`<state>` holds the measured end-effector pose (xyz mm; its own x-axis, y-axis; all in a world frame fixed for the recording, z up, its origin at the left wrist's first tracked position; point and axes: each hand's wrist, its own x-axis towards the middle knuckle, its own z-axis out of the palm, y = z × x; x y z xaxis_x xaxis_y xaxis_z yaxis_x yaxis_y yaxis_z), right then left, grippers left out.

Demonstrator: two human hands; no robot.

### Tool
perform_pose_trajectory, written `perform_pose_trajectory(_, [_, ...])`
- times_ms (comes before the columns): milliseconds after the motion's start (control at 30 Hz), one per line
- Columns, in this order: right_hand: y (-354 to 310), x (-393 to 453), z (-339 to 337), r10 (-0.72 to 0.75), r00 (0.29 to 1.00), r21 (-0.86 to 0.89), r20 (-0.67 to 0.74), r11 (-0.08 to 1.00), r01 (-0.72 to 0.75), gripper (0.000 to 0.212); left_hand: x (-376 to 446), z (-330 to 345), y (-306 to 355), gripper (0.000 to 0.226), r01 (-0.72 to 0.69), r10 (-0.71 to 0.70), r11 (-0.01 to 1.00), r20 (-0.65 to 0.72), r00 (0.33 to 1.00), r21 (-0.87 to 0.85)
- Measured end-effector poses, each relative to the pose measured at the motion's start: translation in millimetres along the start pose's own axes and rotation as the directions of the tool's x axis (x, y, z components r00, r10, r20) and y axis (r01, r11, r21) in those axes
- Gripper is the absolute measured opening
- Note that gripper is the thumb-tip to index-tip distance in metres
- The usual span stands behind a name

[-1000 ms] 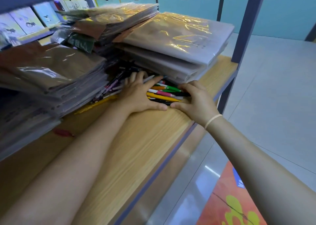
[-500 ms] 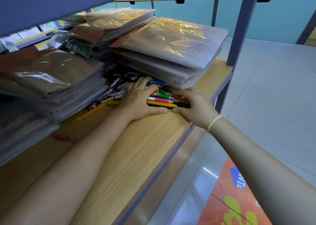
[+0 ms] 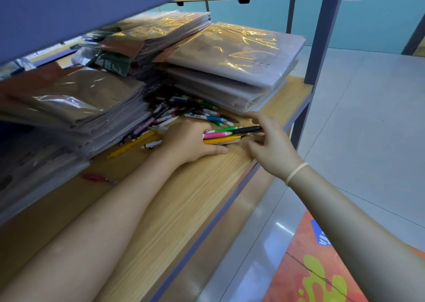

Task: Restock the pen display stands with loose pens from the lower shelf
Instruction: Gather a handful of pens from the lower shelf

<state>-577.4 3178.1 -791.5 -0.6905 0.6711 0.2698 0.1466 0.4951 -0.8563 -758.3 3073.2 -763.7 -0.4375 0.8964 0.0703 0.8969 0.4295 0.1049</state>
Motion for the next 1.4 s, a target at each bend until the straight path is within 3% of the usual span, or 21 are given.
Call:
perform_pose_trajectory(133, [-1.4,-10.3,0.0,0.039,0.998,0.069,-0.043,0.997,-0.036,0.057,-1.5,-7.1,4.4,0.058,0.057,-0.042,0.984,0.092,0.995,-0.171])
perform_pose_trajectory(200, [-0.4,-13.5,-0.8,0.065,0.996,0.075,-0.062,0.995,-0.060,0.058,-1.7,-11.5,4.1,0.051,0.104,-0.062,0.958,0.160,0.985,-0.268])
perform_pose_trajectory(333, [-3.1,-17.8,-1.5,0.089,0.993,0.090,-0.076,0.993,-0.082,0.057,-1.0,-15.1,2.1,0.029,0.148,-0.083,0.927,0.196,0.977,-0.344])
perform_pose_trajectory(500, [-11.8,-26.0,3.9,0.136,0.988,0.135,-0.077,0.983,-0.125,0.053,-9.0,-22.9,0.6,0.036,0.198,-0.113,0.892,0.222,0.968,-0.407])
perform_pose_trajectory(633, [-20.7,-34.7,4.3,0.255,0.967,0.360,-0.015,0.904,-0.232,0.046,-15.5,-37.2,1.8,0.052,0.172,-0.095,0.897,0.203,0.975,-0.407])
perform_pose_trajectory(800, [-33.3,-46.3,3.1,0.305,0.949,0.568,0.080,0.768,-0.295,0.041,-22.3,-67.5,23.7,0.038,0.069,-0.035,0.936,0.102,0.994,-0.344])
perform_pose_trajectory(900, [-39.0,-55.2,-3.4,0.300,0.951,0.604,0.079,0.744,-0.285,0.036,-34.7,-77.7,54.1,0.043,0.027,-0.003,0.903,0.058,0.998,-0.429])
perform_pose_trajectory(1033, [-38.5,-82.8,-26.2,0.330,0.943,0.712,0.045,0.651,-0.262,0.035,-60.6,-75.7,106.6,0.040,0.031,0.027,0.701,0.070,0.997,-0.713])
perform_pose_trajectory(1133, [-30.1,-113.2,-42.1,0.388,0.920,0.762,0.050,0.581,-0.286,0.051,-74.5,-53.8,141.5,0.025,0.166,-0.025,0.354,0.168,0.986,-0.920])
perform_pose_trajectory(1267, [-13.1,-142.1,-54.5,0.416,0.902,0.713,0.116,0.597,-0.367,0.064,-72.6,-21.8,184.6,0.024,0.299,-0.105,0.027,0.294,0.950,-0.954])
perform_pose_trajectory(1400, [-12.9,-168.9,-69.2,0.488,0.849,0.615,0.202,0.611,-0.498,0.065,-68.9,-8.3,213.9,0.023,0.336,-0.191,-0.161,0.364,0.912,-0.928])
